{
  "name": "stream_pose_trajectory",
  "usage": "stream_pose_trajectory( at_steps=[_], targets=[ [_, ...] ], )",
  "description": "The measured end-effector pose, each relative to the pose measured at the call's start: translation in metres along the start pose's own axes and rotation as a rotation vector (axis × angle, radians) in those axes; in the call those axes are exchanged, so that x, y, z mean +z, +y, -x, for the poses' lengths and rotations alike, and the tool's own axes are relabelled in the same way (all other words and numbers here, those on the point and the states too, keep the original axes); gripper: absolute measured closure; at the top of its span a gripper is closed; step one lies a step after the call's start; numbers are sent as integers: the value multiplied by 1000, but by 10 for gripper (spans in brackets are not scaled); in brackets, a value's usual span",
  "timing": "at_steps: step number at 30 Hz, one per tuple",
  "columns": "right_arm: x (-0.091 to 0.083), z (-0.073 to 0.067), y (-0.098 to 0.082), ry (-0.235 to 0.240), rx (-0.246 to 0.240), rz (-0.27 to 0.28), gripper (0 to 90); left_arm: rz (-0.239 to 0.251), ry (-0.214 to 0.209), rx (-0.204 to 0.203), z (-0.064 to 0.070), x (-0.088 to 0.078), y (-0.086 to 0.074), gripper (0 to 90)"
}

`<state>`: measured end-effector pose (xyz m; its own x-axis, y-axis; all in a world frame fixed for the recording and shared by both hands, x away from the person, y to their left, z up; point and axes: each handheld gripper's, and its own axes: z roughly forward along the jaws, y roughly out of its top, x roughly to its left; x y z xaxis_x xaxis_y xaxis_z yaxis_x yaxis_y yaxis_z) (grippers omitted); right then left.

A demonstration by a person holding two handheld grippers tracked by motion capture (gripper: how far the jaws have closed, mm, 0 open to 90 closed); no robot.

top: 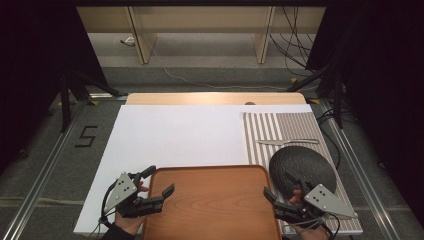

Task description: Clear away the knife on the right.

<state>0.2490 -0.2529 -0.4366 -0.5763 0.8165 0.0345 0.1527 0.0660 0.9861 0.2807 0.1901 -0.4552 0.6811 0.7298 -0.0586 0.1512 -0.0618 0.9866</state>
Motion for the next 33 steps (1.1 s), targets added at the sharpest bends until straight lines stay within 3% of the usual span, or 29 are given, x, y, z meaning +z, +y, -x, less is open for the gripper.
stream_pose_trajectory(
  at_steps=[20,27,33],
  targets=[
    [-4,5,5,-18,-12,5,190,4,2,3,0,0,0,164],
    [-5,8,9,-32,-53,-5,190,15,5,0,-1,-2,1,159],
    [-5,18,15,-40,-60,-26,197,15,4,0,-1,-1,1,158]
  ],
)
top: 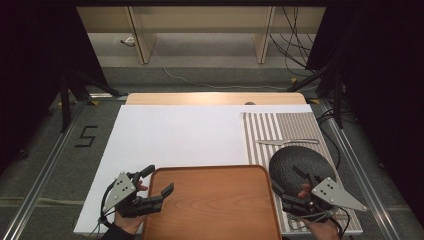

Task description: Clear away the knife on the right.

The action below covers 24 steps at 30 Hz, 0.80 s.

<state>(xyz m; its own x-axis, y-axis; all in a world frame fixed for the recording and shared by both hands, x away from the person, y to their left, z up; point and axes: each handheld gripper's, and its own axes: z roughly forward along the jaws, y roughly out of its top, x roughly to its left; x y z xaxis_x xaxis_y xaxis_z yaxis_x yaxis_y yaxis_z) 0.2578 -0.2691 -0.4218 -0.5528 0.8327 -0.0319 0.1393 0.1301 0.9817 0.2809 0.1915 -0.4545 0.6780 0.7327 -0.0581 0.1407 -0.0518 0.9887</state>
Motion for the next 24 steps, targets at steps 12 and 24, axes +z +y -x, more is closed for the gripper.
stream_pose_trajectory(
  at_steps=[12,24],
  targets=[
    [14,42,30,-5,-95,-181,214,4,5,2,0,0,0,158],
    [44,89,54,2,-140,-418,227,19,-2,-4,-1,-1,0,158]
  ],
)
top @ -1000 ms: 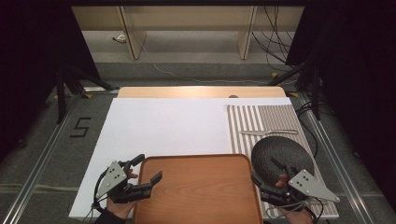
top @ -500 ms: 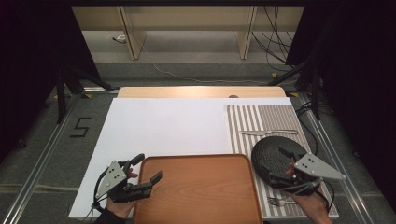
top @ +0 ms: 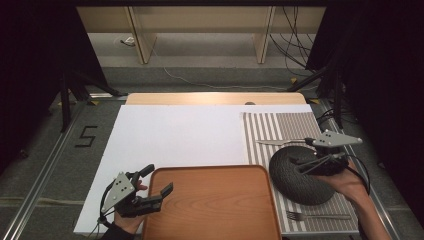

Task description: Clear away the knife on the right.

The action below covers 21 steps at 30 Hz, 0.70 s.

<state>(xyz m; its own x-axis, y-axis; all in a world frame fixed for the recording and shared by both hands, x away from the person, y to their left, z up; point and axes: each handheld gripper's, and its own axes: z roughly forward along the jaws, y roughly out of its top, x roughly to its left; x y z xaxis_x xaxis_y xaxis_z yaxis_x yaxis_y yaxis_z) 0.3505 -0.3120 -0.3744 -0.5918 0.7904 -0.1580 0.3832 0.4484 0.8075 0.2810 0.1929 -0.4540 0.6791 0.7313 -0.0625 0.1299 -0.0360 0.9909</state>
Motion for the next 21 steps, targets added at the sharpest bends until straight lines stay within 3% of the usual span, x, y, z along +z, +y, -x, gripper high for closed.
stream_pose_trajectory(
  at_steps=[2,6,7,13,21],
  targets=[
    [8,13,6,1,-13,-56,229,1,1,0,0,0,0,158],
    [16,21,9,-1,-22,-99,234,-1,1,1,0,0,0,158],
    [22,26,11,3,-43,-131,242,-4,1,-1,0,1,0,158],
    [37,38,17,18,-55,-201,248,-7,-4,4,1,2,-1,158],
    [53,55,23,18,-51,-255,258,-4,-4,3,1,2,-1,159]
  ],
)
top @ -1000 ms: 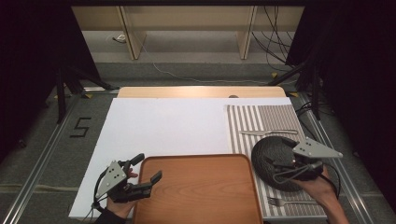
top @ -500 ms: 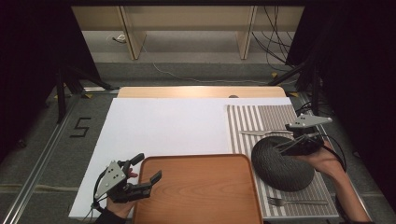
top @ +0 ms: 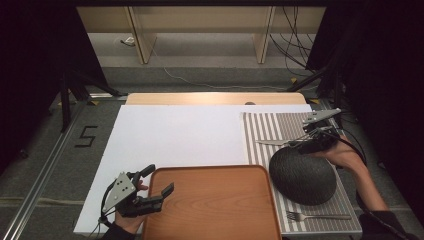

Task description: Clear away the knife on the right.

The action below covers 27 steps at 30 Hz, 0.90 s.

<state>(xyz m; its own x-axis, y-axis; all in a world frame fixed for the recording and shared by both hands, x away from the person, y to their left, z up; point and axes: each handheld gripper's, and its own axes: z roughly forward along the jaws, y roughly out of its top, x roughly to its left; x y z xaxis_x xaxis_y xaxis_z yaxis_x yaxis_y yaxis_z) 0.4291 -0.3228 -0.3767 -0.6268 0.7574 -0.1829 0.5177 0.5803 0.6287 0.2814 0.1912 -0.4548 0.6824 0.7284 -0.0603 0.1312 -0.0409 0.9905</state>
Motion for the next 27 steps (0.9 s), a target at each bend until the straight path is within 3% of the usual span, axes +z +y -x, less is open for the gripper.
stream_pose_trajectory(
  at_steps=[15,22,27],
  targets=[
    [28,31,7,-27,25,-116,263,2,-3,-7,-1,0,0,158],
    [54,44,3,-16,30,-214,285,6,-5,-5,0,0,0,158],
    [68,50,-1,-17,34,-252,298,4,-4,-9,0,0,0,159]
  ],
)
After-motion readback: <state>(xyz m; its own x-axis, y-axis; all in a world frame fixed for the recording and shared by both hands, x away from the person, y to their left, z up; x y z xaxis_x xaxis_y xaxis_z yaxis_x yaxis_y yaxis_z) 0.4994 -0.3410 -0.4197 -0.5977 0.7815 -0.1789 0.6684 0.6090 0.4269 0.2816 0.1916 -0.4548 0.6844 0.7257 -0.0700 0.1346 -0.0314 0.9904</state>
